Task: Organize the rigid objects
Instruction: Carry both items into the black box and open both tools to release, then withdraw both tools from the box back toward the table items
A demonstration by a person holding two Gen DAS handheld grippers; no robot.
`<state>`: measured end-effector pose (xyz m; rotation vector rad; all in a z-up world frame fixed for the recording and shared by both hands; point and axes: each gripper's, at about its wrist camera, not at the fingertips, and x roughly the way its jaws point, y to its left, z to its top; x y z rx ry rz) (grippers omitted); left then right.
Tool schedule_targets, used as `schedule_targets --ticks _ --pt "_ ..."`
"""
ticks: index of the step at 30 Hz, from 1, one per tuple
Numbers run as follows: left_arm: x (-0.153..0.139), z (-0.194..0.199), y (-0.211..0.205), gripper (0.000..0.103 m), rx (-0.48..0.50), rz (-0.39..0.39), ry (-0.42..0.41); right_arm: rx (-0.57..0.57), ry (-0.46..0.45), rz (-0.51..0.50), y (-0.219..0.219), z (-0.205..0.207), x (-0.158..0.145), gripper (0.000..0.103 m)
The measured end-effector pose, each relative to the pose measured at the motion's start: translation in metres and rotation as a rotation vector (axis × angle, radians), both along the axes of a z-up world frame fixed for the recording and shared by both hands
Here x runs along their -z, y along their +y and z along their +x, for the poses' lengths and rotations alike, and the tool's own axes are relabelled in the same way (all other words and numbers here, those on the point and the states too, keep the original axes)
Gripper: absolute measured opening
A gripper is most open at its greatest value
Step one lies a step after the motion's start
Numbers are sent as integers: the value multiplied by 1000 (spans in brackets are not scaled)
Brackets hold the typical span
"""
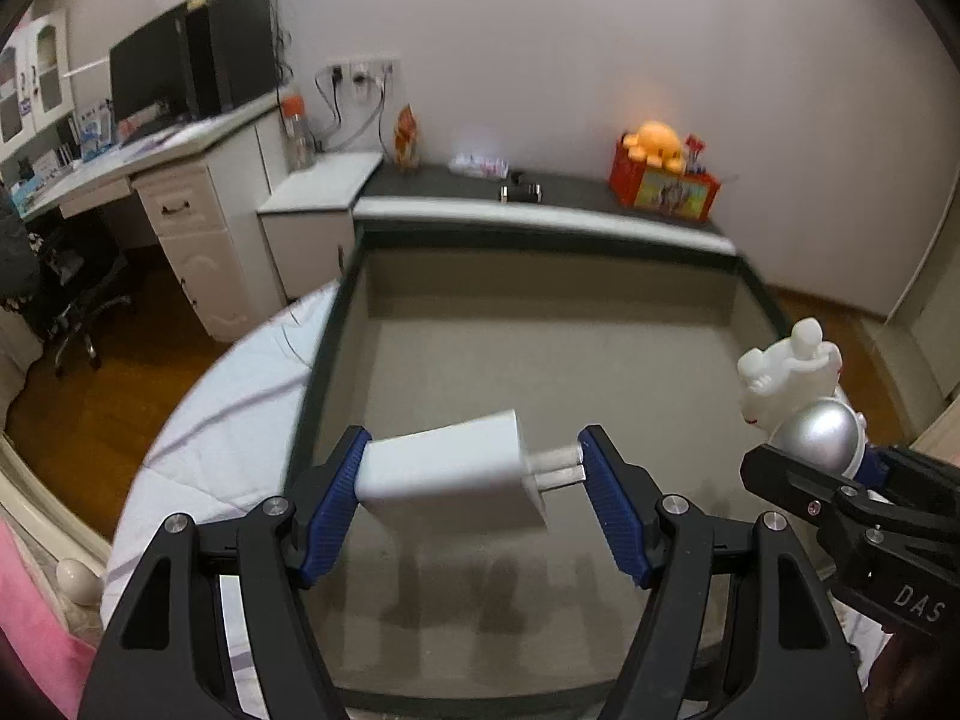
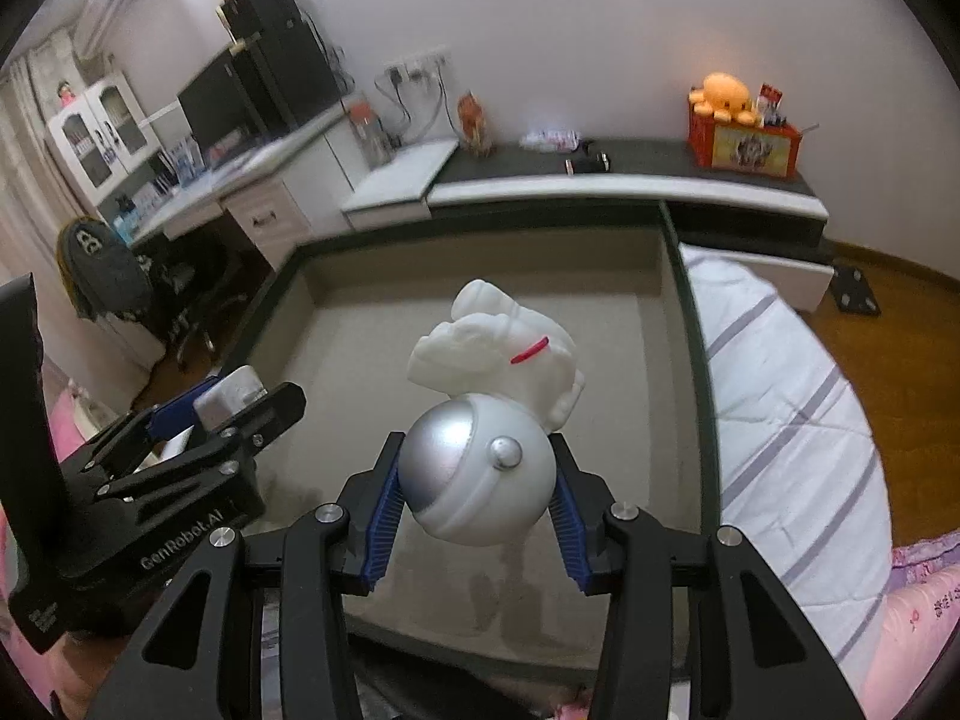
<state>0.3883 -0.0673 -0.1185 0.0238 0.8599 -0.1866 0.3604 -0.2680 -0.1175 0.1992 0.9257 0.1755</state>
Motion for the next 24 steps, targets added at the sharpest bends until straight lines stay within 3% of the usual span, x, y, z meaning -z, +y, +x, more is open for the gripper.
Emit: schedule_targets --ticks 3,5,8,10,12,14,24 --pt "6 4 -3 73 -1 2 34 -6 44 -10 0 4 10 46" --pt "1 0 -4 89 -2 9 5 3 59 -9 0 3 15 46" --pt "-5 -6 -5 97 -11 48 -43 -7 56 19 -2 0 14 58" --pt "-9 -9 -1 97 -19 54 -51 -18 47 25 -1 -3 10 71" --pt "-17 -16 8 99 -41 28 -63 -16 23 15 1 -9 3 93" --pt "-27 -30 17 102 -55 4 -98 -19 -14 27 1 -20 -6 102" --pt "-67 -116 45 103 -89 -14 -228 34 -158 66 -16 -93 -42 103"
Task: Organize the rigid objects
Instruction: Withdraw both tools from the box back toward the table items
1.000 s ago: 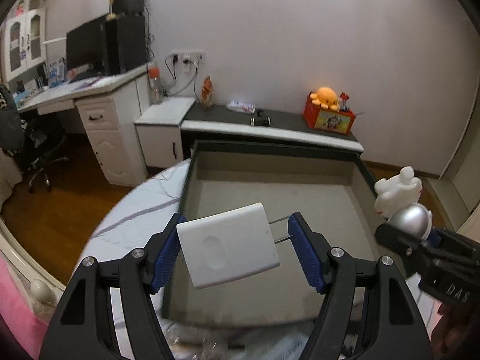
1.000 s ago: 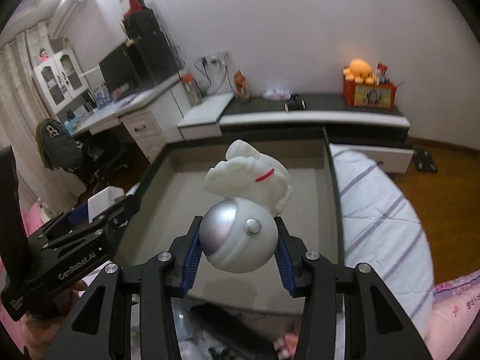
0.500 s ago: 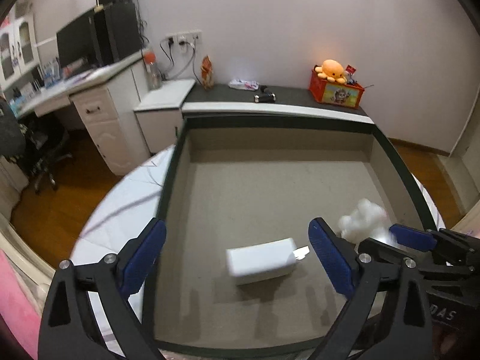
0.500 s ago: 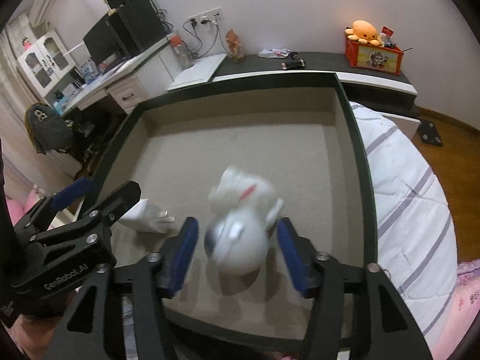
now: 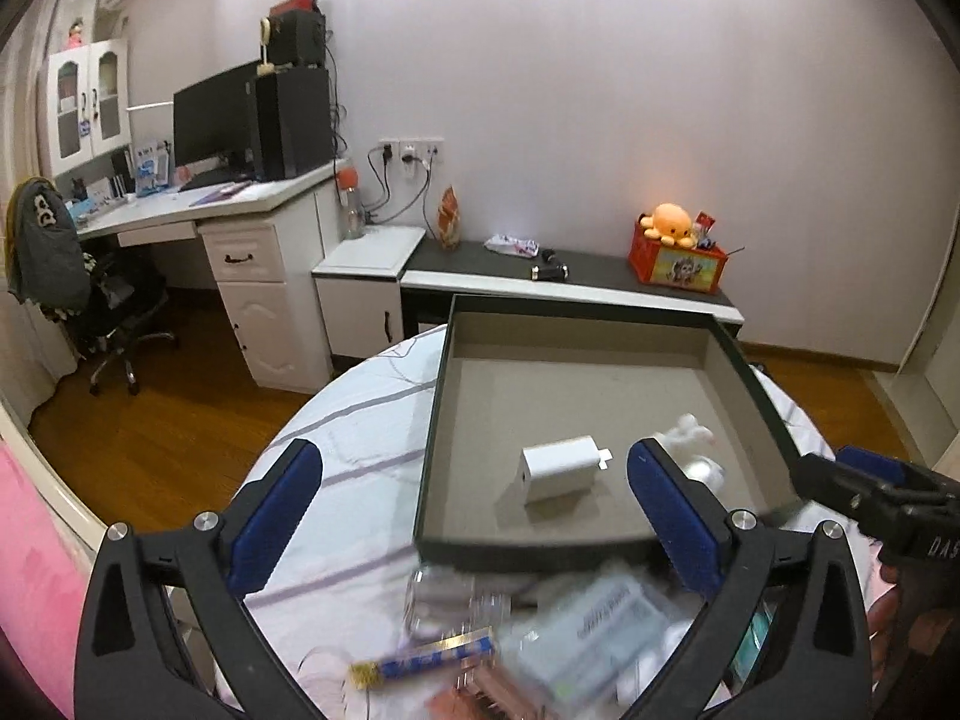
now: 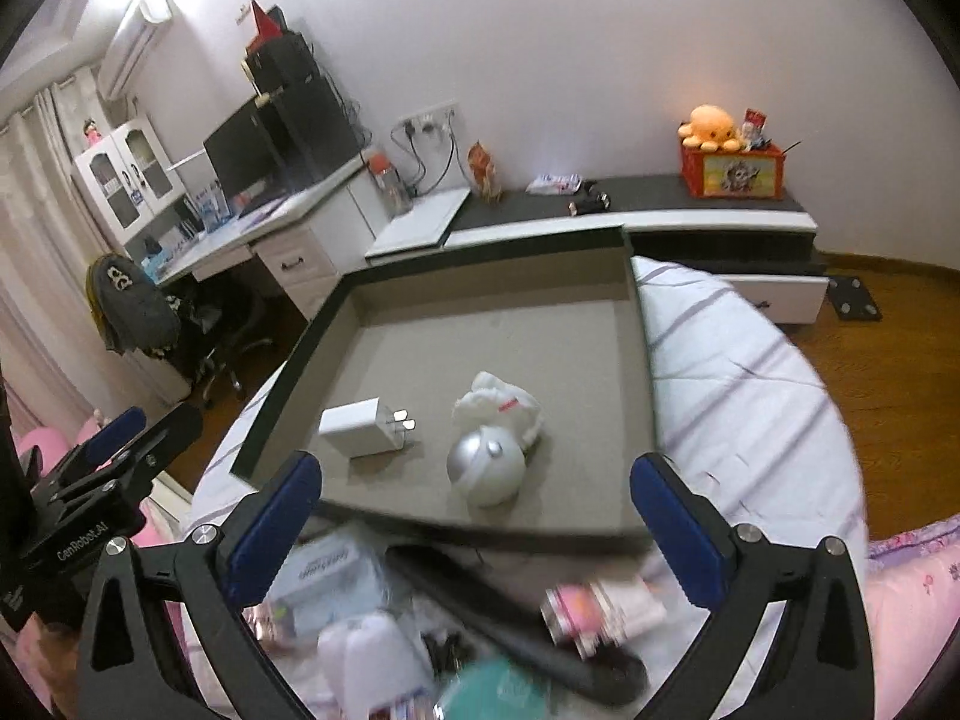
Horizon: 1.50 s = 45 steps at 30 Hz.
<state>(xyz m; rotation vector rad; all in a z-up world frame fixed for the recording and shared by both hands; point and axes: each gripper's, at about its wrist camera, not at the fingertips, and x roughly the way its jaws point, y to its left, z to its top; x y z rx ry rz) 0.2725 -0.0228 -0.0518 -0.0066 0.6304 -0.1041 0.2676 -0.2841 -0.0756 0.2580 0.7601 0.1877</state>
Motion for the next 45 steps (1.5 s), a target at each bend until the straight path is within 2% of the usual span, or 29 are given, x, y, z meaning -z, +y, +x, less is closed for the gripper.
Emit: schedule_targets --ticks 6,11,21,35,45 --pt "-9 -48 6 103 -7 -23 -28 37 -61 -36 -9 -52 -15 103" --pt "-1 -86 4 103 -9 -30 -35 88 -87 -62 -12 -96 -14 103" --pt "21 -144 6 103 -7 -39 -17 114 -41 -36 -14 -144 11 103" --pt "33 -151 13 103 -15 -41 14 91 -26 -49 7 -150 16 103" --pt "72 -115 8 103 -31 -11 102 109 68 -4 13 -124 47 103"
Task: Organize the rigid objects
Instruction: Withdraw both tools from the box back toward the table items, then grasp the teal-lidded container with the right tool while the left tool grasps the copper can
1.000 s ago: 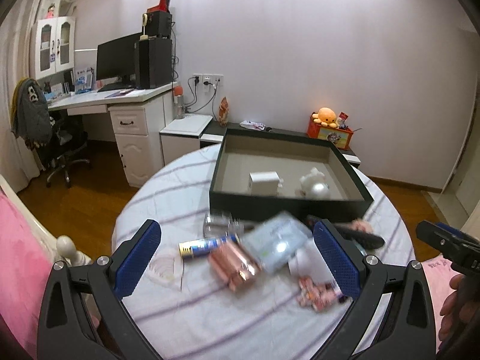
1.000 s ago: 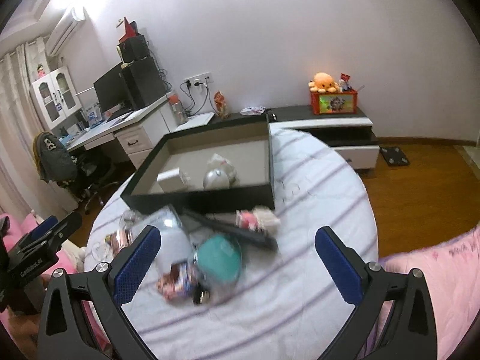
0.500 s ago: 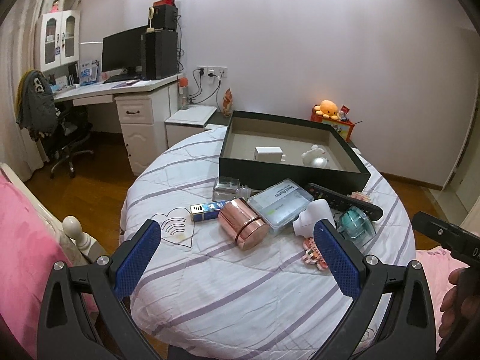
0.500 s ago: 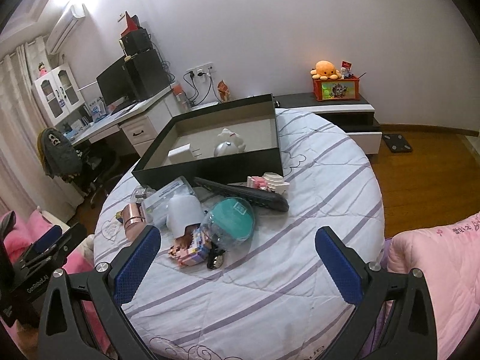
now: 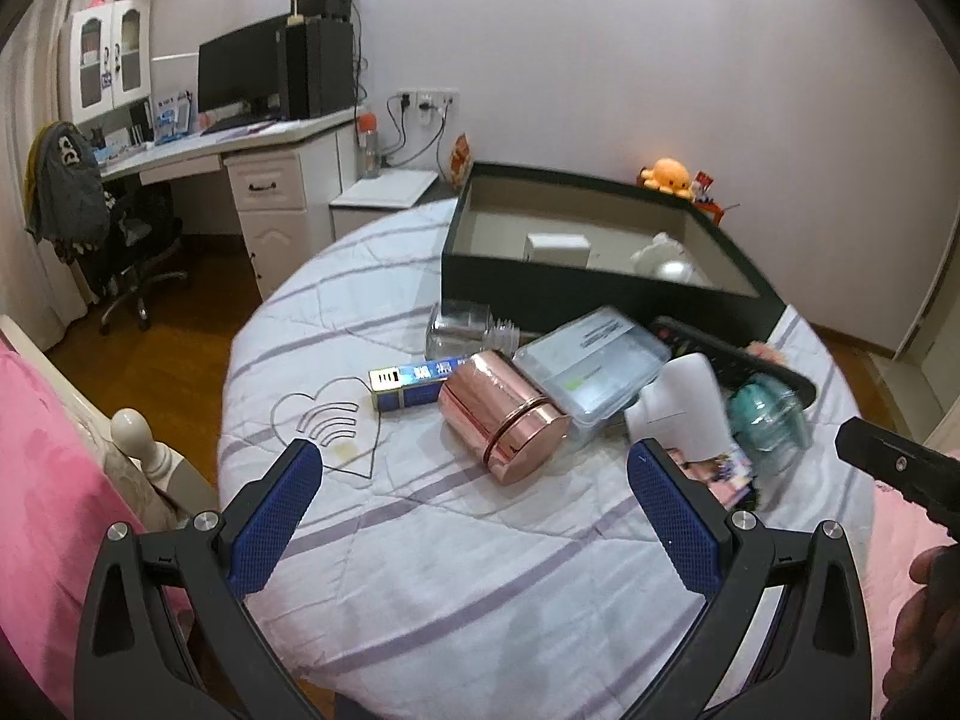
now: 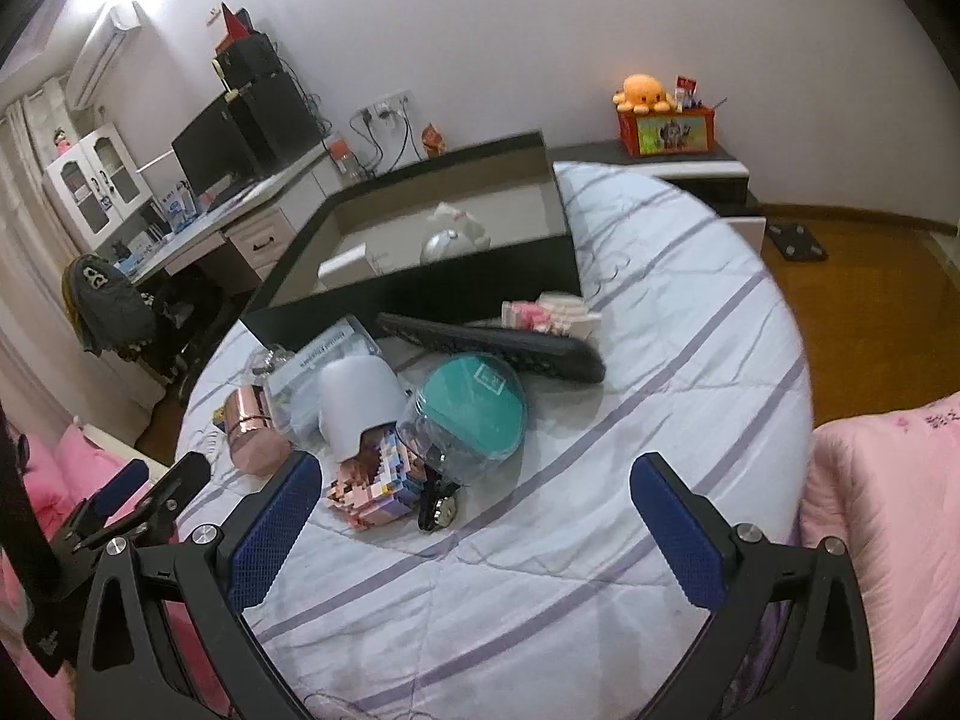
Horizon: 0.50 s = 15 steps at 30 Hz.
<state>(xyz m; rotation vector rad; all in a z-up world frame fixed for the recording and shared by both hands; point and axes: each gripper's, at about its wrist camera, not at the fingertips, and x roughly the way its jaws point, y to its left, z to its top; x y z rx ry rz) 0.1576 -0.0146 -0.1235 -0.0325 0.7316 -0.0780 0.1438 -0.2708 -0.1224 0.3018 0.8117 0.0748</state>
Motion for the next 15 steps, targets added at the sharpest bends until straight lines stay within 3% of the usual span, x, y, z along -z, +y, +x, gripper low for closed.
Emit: schedule_targets --ticks 11,15 --pt "36 48 -2 103 9 34 79 -1 58 62 3 35 30 103" --pt "41 60 -2 103 43 22 99 -1 71 70 4 43 38 98"
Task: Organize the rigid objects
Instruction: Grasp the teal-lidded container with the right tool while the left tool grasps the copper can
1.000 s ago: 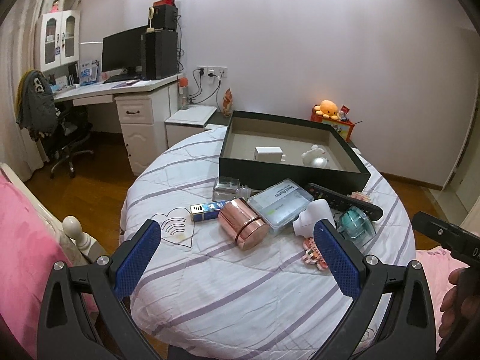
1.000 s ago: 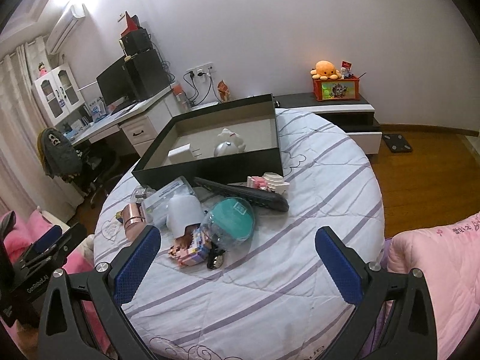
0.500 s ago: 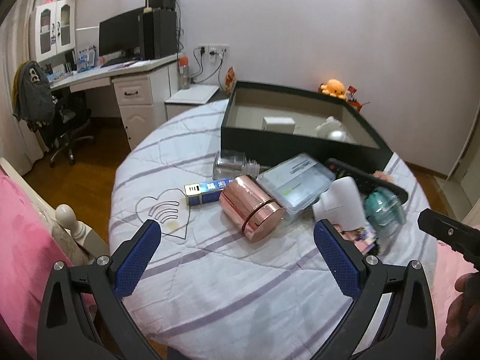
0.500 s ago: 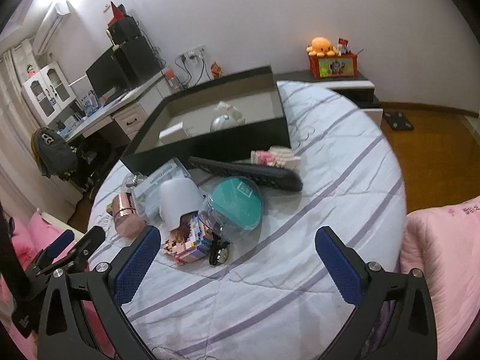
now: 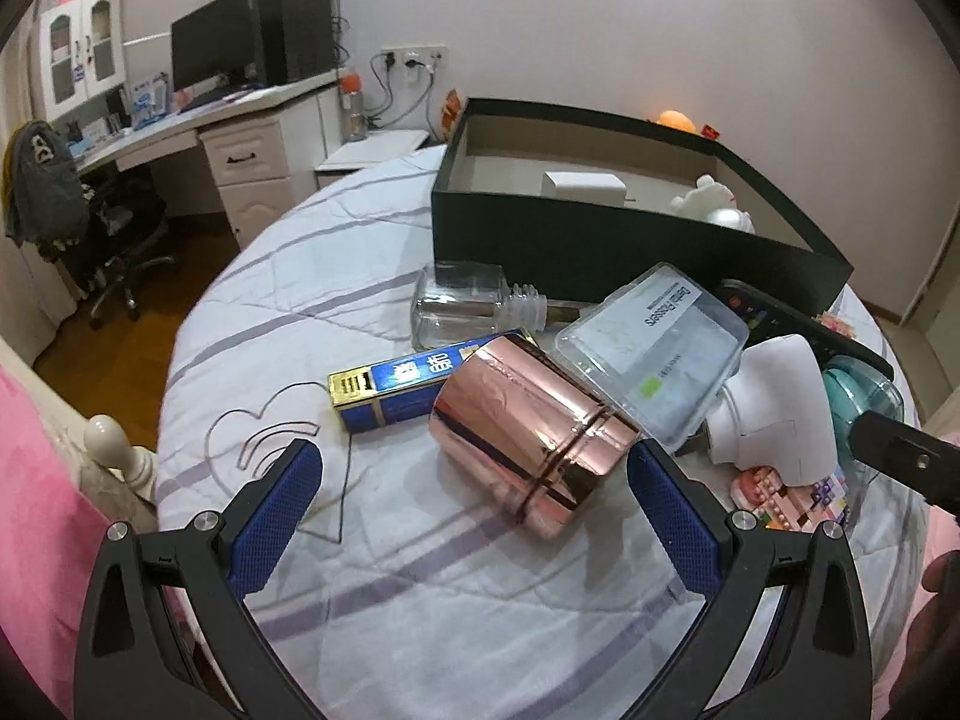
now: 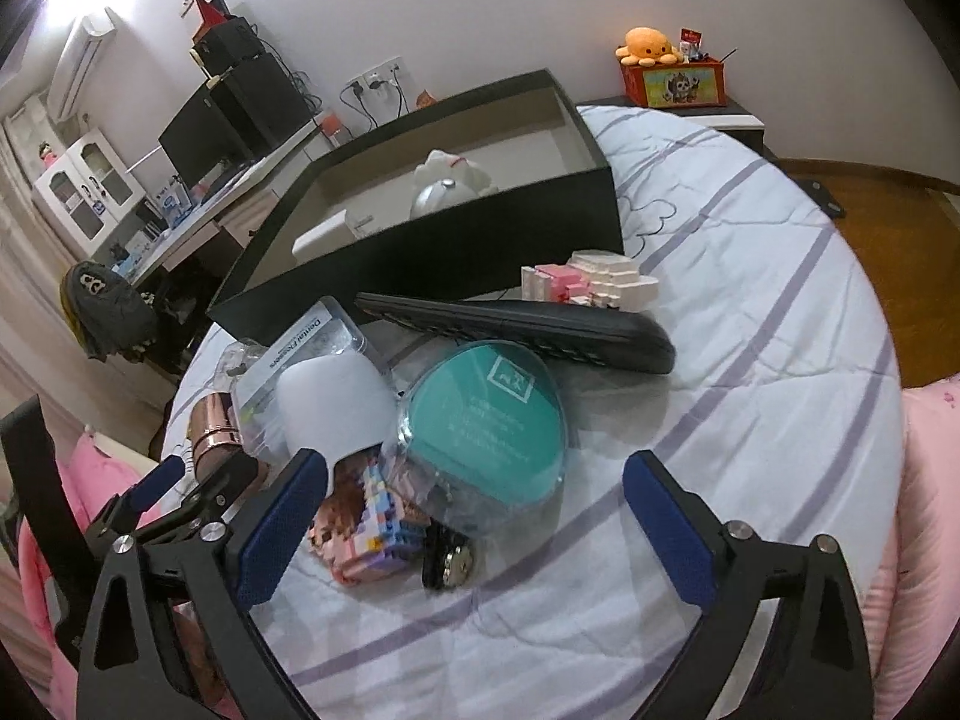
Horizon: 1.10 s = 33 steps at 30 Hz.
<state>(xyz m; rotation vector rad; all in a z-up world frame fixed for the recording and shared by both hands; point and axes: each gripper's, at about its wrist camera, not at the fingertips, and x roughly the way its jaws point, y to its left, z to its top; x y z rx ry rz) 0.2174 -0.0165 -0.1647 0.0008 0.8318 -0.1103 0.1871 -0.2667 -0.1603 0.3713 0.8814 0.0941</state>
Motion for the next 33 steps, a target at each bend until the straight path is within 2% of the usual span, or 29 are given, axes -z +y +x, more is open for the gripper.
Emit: schedule_targets --ticks 3,5,6,9,10,12,13,14,15,17,22,33 --pt "1 5 3 103 12 -33 18 9 0 16 1 3 4 96" --pt "0 6 3 103 23 -28 17 11 -7 17 1 5 3 93" --pt "-1 6 2 103 27 -19 13 8 -9 15 1 5 3 90" --pt "-2 5 0 103 45 5 -8 0 -2 -6 3 7 3 70" --pt "-3 6 1 101 57 -3 -11 -3 4 -6 3 7 5 70" --pt "-3 6 3 92 83 -34 -4 -8 3 -4 2 6 5 67" --pt "-3 6 3 81 99 -50 3 -12 1 -4 3 5 5 66" --pt "-4 6 1 68 119 -61 10 -14 -1 -9 4 5 5 66" --pt "-3 4 -1 65 130 -58 15 -13 -2 -11 5 5 5 65" --pt "-2 2 -6 64 136 -26 6 -12 -5 -11 5 4 5 65" --pt "-2 2 1 63 137 -80 19 -21 -7 -4 3 1 5 65" --pt "-6 -14 4 60 116 -83 9 -50 -19 16 0 -10 -1 65"
